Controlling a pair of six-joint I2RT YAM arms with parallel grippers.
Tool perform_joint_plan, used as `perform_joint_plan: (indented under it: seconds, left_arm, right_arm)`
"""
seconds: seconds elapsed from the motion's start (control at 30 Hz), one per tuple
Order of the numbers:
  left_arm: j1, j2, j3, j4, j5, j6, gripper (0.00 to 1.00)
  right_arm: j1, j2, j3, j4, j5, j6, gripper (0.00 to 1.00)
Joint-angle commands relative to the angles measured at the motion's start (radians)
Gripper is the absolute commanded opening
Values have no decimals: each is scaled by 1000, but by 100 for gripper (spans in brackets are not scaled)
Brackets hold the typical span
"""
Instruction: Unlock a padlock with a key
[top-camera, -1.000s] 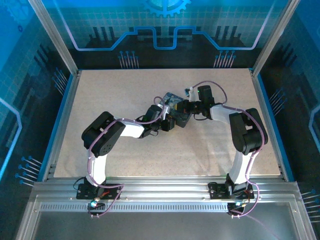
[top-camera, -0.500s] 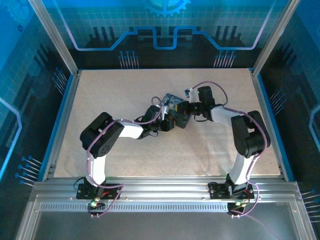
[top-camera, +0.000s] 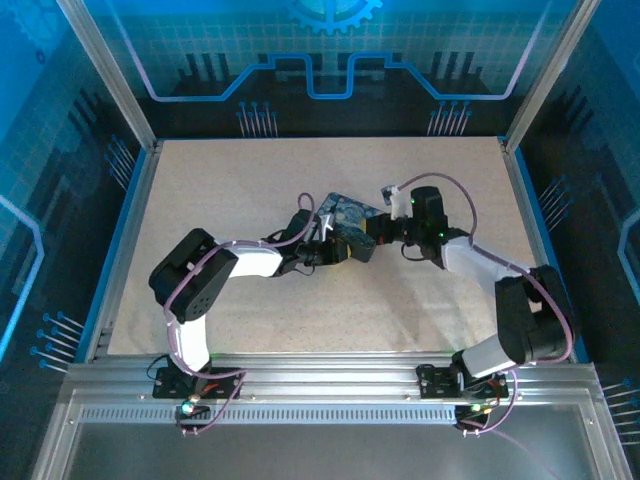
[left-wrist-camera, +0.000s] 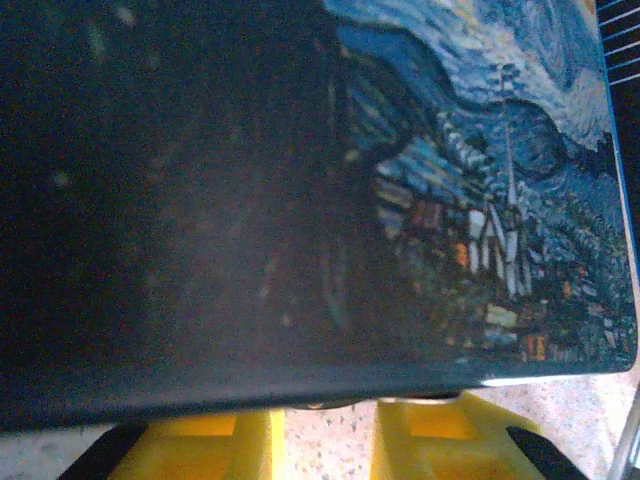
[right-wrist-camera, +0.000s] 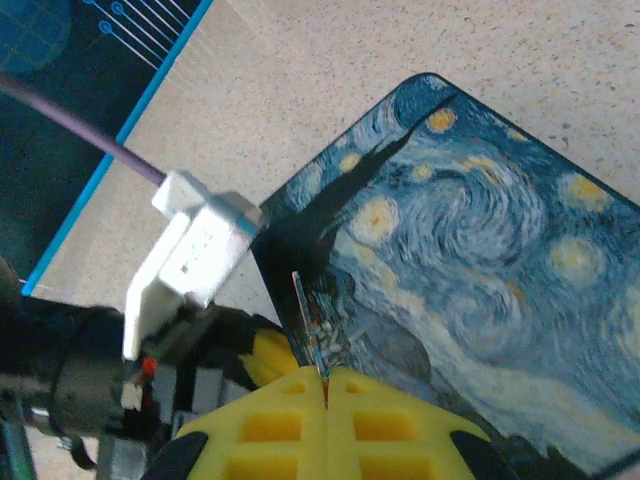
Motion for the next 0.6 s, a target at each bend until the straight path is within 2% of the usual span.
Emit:
perform_joint_plan:
  seconds: [0.0, 0.2, 0.57]
  left_arm:
    - [-4, -57, 23, -59, 48, -56, 22]
    - [-3, -80, 26, -89, 63, -96, 21]
    - [-3, -116, 27, -124, 58, -109, 19]
  right_arm:
    - [46, -73, -60, -18, 52, -65, 0]
    - [122, -109, -135, 17, 107, -89, 0]
    - [181, -100, -287, 123, 153, -66, 0]
